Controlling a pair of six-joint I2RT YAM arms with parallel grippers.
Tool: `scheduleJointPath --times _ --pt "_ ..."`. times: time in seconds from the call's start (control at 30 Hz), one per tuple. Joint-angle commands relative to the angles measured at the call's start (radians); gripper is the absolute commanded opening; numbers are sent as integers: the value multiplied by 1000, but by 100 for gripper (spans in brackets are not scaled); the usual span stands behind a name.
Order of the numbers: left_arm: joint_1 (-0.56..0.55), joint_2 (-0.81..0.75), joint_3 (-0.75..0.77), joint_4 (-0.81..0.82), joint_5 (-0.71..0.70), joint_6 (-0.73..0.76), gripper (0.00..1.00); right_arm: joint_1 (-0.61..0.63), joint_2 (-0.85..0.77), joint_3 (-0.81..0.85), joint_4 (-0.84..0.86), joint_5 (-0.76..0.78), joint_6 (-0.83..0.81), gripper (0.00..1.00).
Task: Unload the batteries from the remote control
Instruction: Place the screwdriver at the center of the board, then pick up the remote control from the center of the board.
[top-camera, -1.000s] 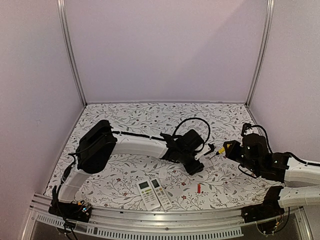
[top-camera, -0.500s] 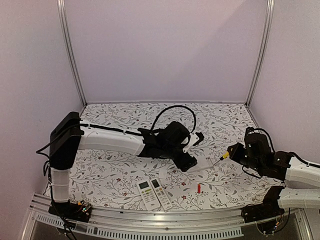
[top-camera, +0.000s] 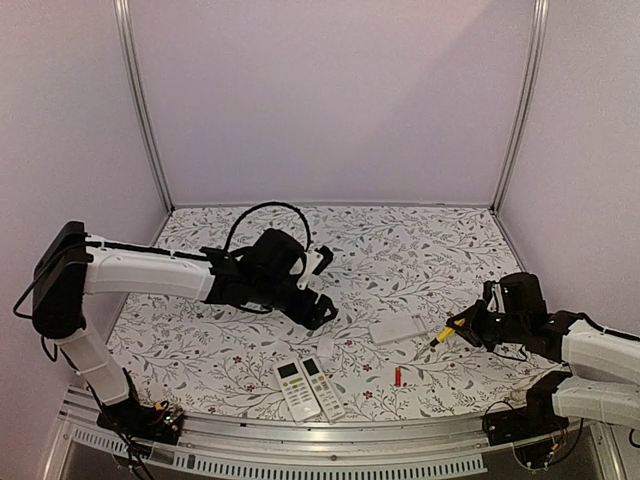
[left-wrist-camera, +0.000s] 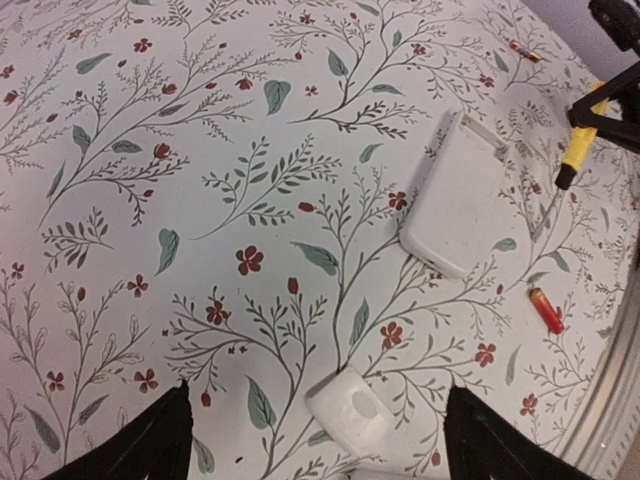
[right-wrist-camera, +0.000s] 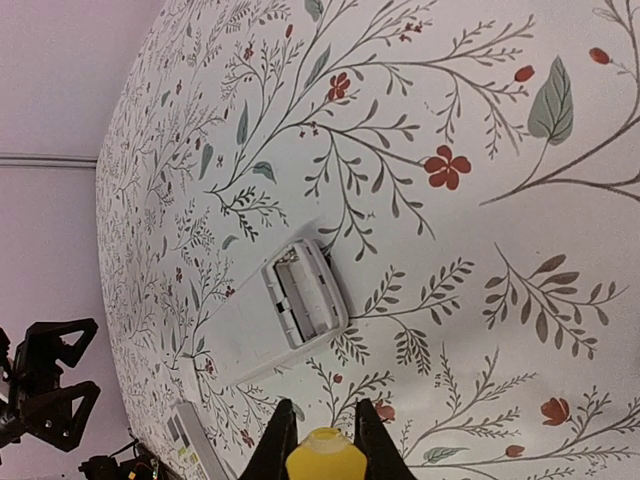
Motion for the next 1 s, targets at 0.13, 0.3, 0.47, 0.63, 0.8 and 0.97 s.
scheduleJointPath --times 0.13,0.3,0.47,0.63,0.8,0.97 --pt "131 -77 16 -42 129 -36 87 -6 49 8 -53 7 47 43" --pt "212 -60 57 -42 143 -19 87 -6 39 116 -201 136 4 71" --pt "257 -47 84 -54 76 -12 87 -6 117 285 -283 222 -100 93" --pt "268 -120 49 -47 60 -112 87 18 184 343 -221 195 -178 93" --pt "295 -234 -51 -74 56 -159 87 180 280 439 -157 231 -249 92" --pt "358 -378 -96 -169 123 -123 90 398 424 520 -78 246 -298 91"
